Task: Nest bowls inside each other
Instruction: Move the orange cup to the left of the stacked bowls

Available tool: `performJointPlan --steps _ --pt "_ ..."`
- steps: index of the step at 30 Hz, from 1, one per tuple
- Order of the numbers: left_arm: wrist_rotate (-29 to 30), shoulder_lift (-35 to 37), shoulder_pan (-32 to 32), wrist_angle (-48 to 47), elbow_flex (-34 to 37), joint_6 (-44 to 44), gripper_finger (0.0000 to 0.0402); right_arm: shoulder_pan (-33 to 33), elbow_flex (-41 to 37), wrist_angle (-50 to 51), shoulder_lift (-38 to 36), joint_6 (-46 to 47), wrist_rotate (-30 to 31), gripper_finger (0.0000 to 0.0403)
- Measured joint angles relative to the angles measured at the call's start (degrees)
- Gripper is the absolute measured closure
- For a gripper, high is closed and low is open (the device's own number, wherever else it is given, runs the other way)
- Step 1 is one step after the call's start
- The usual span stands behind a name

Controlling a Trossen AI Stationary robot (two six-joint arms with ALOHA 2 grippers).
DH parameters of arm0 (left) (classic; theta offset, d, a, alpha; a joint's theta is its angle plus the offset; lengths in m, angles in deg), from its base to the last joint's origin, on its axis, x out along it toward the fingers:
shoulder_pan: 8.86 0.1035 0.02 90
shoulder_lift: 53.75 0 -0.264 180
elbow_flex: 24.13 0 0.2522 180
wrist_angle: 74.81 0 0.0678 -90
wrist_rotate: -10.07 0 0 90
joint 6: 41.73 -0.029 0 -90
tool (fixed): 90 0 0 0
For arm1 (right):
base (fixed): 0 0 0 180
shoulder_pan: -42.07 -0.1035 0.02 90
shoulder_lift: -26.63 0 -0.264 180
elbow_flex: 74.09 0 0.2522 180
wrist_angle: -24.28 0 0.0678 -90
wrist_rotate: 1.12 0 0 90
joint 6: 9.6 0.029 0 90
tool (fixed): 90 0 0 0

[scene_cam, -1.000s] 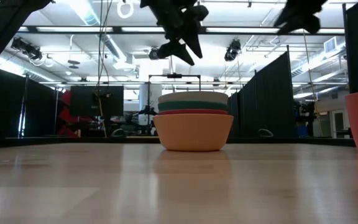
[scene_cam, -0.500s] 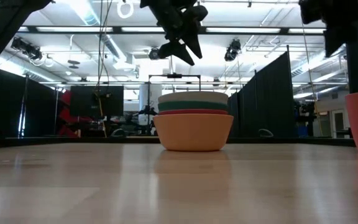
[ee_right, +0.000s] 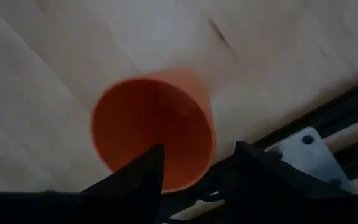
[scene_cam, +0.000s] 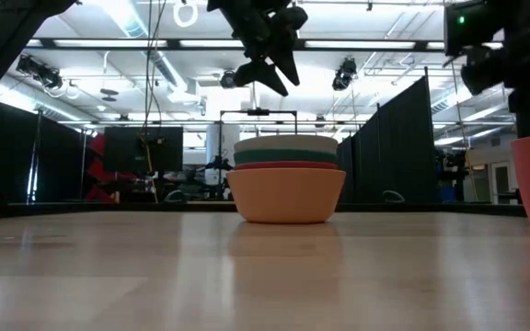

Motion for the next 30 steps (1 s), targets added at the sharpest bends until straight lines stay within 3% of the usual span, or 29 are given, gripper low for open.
performJointPlan --steps 6,17,30 --pt "-0.1 0.0 0.0 0.0 0.0 0.0 0.0243 -0.4 -3.8 -2.6 0.1 0.7 -0.8 0.0239" --pt "-0.1 0.0 0.0 0.0 0.0 0.0 0.0243 -0.4 -4.0 -2.8 1.8 0.6 -1.7 0.0324" --pt "-0.1 0.0 -0.1 0.0 0.0 0.3 0.0243 -0.4 -4.0 -4.0 7.5 -1.7 -4.8 0.0386"
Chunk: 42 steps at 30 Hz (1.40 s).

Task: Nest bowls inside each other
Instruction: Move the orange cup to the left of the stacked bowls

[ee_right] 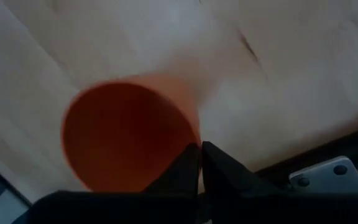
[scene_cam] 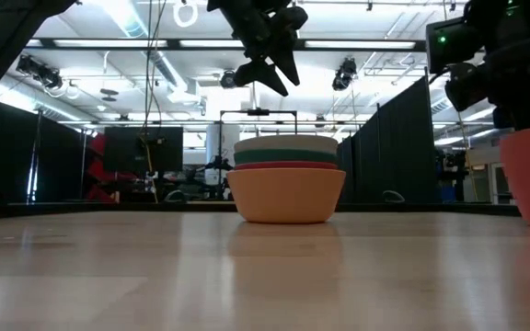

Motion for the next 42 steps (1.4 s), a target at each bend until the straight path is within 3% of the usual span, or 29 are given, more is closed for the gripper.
performJointPlan --steps 10,17,33,42 --pt "0.0 0.0 -0.1 0.0 0.0 0.1 0.0243 0.0 1.1 -5.4 1.5 2.1 -2.3 0.0403" --pt "-6.3 0.0 -0.6 0.4 0.0 -4.6 0.0243 0.6 6.5 -11.3 1.9 4.2 -3.4 0.0403" --pt "-8.4 1.1 -5.5 1.5 0.0 -12.0 0.0243 2.2 18.1 -17.8 10.2 3.8 -4.9 0.0403" --pt "-5.5 5.0 -5.4 -2.2 0.0 -15.6 0.0243 2.2 27.0 -19.6 16.6 2.8 -5.1 0.0403"
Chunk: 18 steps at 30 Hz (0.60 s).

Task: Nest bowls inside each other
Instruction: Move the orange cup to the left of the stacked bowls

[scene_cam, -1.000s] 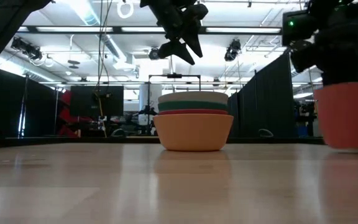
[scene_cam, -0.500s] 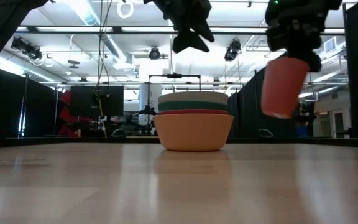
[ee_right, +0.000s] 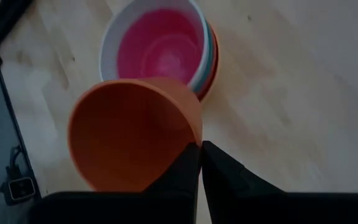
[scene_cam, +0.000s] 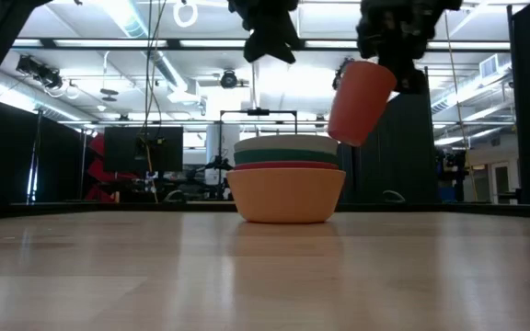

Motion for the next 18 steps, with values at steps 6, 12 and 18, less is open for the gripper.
performJointPlan --steps 6,12,18 --pt "1.0 1.9 0.0 0.0 0.0 2.0 0.0243 -0.2 5.7 -0.9 5.1 -0.6 0.5 0.0403" --pt "4.5 2.0 0.2 -0.4 0.0 12.2 0.0243 -0.2 10.4 -2.1 10.0 -0.5 2.6 0.0403" --pt "8.0 2.1 0.3 -0.9 0.0 22.3 0.0243 -0.2 15.0 -3.3 15.0 -0.4 4.8 0.0403"
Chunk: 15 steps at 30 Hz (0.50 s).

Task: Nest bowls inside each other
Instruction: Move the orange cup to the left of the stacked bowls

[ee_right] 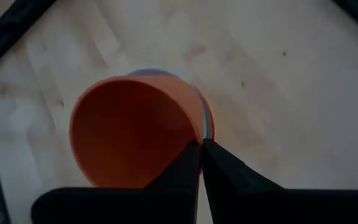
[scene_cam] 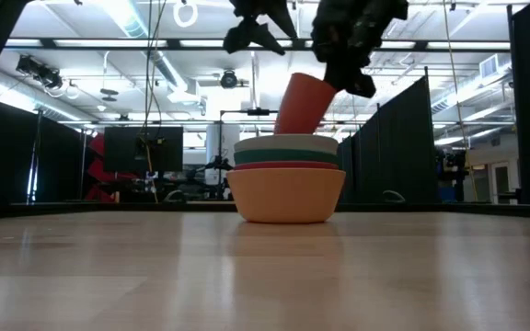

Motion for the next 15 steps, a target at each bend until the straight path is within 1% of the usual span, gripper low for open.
performJointPlan --steps 4,9,15 --pt "2.5 0.1 0.1 -0.5 0.0 6.4 0.0243 0.1 3.1 -0.7 2.8 0.0 1.3 0.0403" --pt "6.8 0.1 0.2 -2.7 0.0 8.0 0.0243 0.3 5.3 -1.0 3.2 -0.1 1.6 0.0403" --pt "7.8 0.1 0.3 -2.5 0.0 8.0 0.0243 0.2 6.2 -1.4 3.2 -0.1 1.6 0.0403"
